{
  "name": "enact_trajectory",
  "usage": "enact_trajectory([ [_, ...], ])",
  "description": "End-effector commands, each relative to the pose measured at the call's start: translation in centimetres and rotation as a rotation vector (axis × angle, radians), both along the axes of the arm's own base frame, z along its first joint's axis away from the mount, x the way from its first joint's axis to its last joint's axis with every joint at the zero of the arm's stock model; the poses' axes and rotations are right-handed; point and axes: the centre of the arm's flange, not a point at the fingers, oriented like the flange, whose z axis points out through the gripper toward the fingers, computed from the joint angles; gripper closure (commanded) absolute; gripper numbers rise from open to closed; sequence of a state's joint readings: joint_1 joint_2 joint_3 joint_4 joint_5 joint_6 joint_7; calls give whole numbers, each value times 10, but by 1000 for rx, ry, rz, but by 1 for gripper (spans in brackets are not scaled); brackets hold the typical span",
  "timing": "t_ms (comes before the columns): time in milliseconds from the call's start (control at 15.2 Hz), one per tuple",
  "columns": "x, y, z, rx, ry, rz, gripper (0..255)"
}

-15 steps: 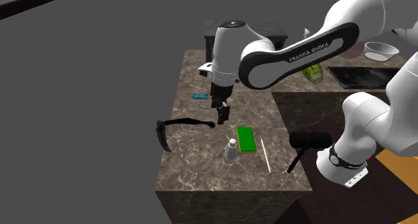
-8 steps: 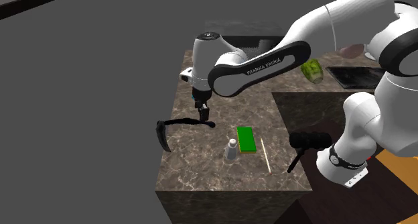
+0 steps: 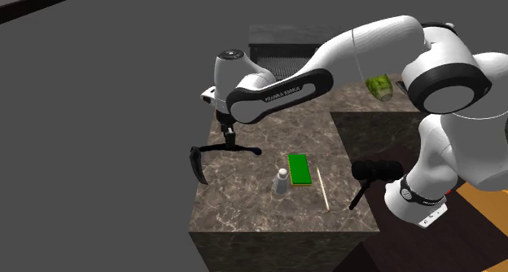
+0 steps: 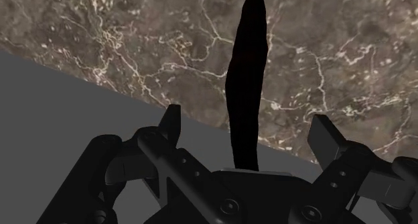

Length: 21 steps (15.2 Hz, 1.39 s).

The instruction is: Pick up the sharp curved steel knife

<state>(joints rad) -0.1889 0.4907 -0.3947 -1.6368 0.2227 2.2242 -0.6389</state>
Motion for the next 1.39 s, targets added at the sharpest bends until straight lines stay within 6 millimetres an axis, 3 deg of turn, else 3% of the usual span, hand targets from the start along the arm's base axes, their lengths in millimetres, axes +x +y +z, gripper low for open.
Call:
enact_trajectory([
  [0, 0, -1, -10, -1, 0, 1, 0],
  [264, 0, -1, -35, -1, 0, 1, 0],
  [396, 0, -1, -35, -1, 0, 1, 0],
  [462, 0, -1, -35, -1, 0, 1, 255],
  [1056, 0, -1, -35, -1, 0, 1, 255],
  [1320, 0, -1, -13, -1, 0, 1, 255],
])
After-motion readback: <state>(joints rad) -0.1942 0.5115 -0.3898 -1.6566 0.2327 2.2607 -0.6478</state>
